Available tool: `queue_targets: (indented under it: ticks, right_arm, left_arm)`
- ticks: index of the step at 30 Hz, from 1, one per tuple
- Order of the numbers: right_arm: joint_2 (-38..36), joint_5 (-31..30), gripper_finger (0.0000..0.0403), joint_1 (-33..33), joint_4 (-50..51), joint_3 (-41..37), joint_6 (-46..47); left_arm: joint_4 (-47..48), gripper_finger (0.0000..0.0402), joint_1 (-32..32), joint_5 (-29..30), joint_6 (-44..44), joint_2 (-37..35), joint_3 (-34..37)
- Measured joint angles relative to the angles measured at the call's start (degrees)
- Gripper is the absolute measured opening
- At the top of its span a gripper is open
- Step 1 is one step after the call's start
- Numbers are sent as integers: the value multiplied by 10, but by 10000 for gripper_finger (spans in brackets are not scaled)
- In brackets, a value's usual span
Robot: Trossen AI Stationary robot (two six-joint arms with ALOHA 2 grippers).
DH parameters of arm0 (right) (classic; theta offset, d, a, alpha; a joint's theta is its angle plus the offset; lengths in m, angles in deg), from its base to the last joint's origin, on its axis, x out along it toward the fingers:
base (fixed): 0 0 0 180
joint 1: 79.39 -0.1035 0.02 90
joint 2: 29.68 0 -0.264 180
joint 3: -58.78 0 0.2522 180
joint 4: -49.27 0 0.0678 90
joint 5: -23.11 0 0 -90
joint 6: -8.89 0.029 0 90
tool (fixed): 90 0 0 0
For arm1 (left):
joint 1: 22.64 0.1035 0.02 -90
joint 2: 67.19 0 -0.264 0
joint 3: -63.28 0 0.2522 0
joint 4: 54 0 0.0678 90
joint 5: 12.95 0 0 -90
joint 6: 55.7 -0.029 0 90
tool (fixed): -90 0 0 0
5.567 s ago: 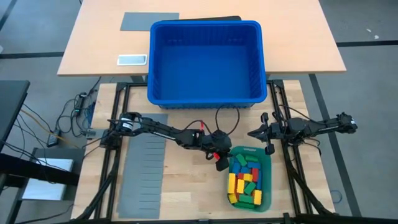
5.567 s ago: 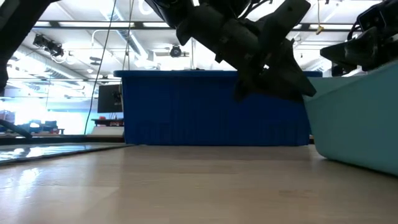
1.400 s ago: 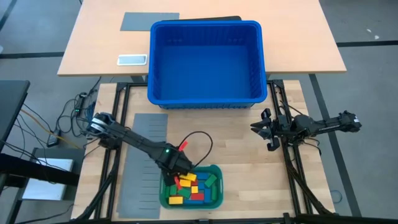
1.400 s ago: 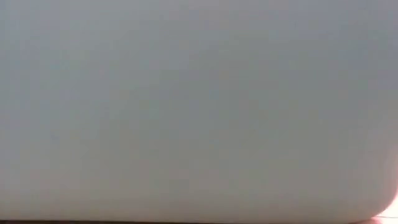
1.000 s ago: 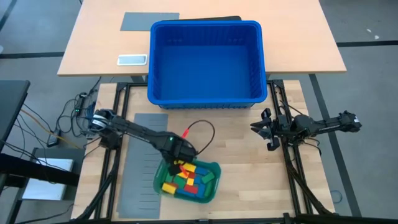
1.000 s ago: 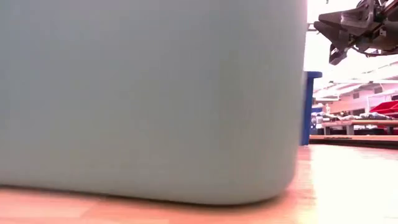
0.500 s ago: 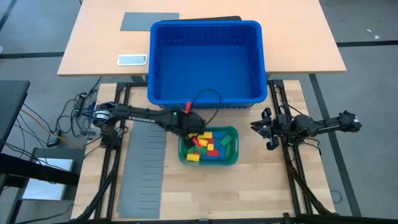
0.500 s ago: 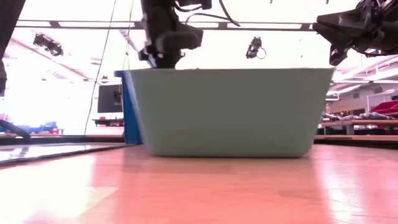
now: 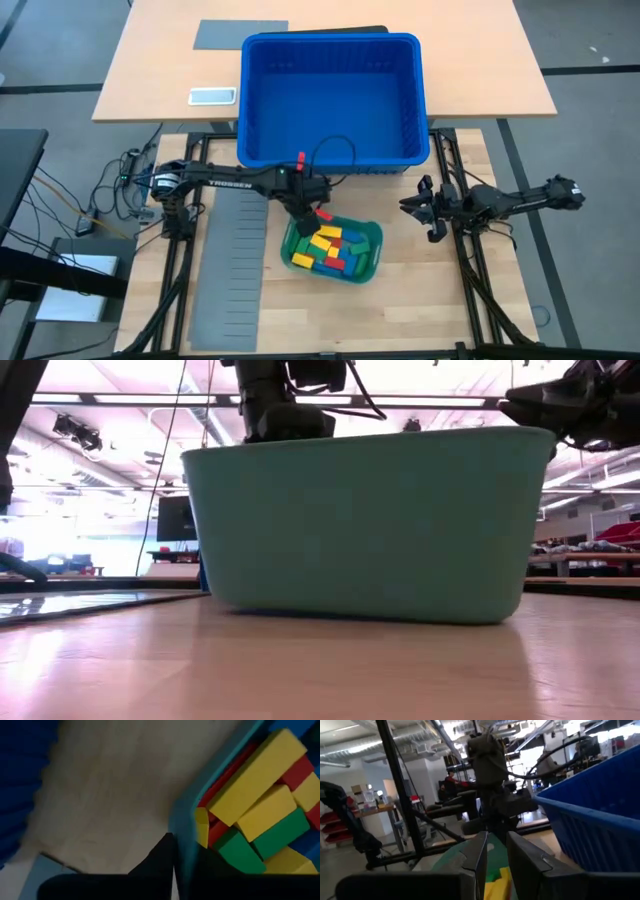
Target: Sort Items/Unsort Items
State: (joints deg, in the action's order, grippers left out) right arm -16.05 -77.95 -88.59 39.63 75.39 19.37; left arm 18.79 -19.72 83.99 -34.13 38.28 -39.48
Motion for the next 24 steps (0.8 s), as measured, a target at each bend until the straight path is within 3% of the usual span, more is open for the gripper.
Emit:
queue_targets:
  ticks: [12,18,24]
  right_arm:
    - [172,11,103,-45,162,194,-34]
    - [286,15,122,-95,267,302,-46]
    - [377,-3,134,-150,326,388,-48]
  left_arm:
    - [8,101,-1,12,-51,-1,-8]
    - [34,108,-19,70,-79,-1,-69]
    - [57,106,-46,78,-85,-2,-147]
